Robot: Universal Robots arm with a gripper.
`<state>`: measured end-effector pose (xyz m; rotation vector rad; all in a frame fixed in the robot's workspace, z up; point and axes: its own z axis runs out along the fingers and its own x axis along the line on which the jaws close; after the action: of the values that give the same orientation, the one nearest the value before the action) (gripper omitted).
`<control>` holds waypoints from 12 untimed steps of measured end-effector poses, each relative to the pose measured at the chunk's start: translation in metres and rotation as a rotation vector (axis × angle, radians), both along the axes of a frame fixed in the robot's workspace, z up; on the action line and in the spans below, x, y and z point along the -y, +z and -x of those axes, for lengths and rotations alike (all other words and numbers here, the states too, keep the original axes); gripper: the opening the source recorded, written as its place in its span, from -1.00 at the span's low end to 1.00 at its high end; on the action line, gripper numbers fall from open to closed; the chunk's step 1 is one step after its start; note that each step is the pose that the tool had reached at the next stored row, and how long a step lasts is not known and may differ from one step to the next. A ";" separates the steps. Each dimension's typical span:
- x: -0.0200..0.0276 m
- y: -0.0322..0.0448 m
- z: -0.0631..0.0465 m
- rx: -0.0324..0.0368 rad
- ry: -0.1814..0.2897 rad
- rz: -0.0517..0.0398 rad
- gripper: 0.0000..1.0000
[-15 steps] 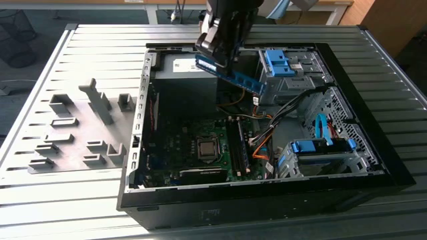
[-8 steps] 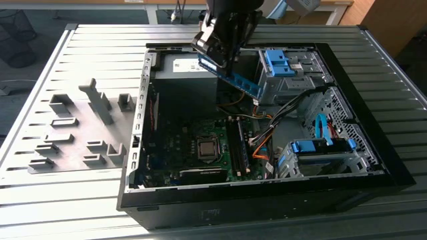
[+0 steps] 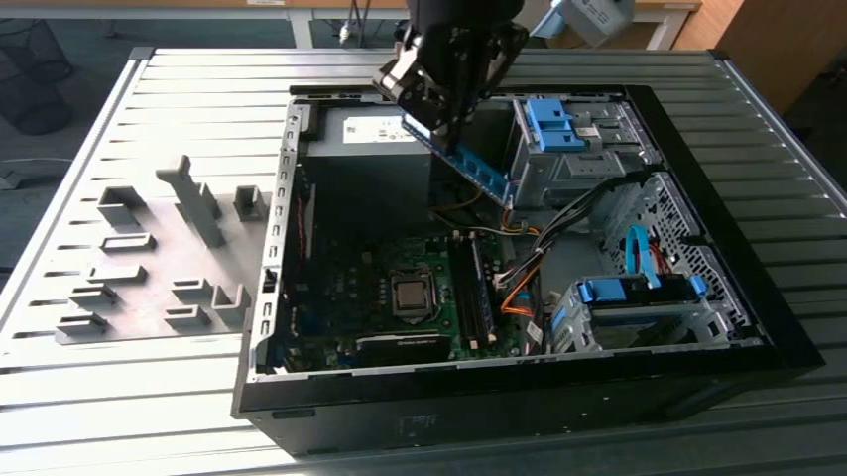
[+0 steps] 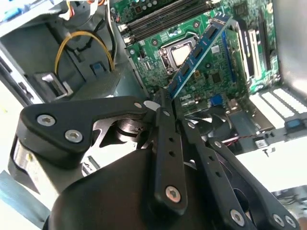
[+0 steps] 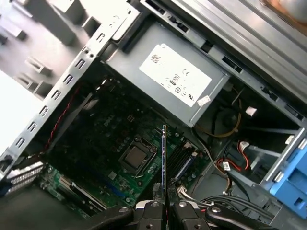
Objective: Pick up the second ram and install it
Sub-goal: 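Insert the second ram into the second slot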
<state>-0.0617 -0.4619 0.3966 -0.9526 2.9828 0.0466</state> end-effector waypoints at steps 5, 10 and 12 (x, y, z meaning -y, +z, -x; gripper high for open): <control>0.0000 -0.0011 0.000 0.0000 -0.091 0.0006 -0.73; 0.0000 -0.0021 0.000 0.0000 -0.181 0.0017 -0.73; 0.0000 -0.0023 0.000 0.0000 -0.213 0.0022 -0.73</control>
<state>-0.0617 -0.4619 0.3943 -0.6302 3.0647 0.0413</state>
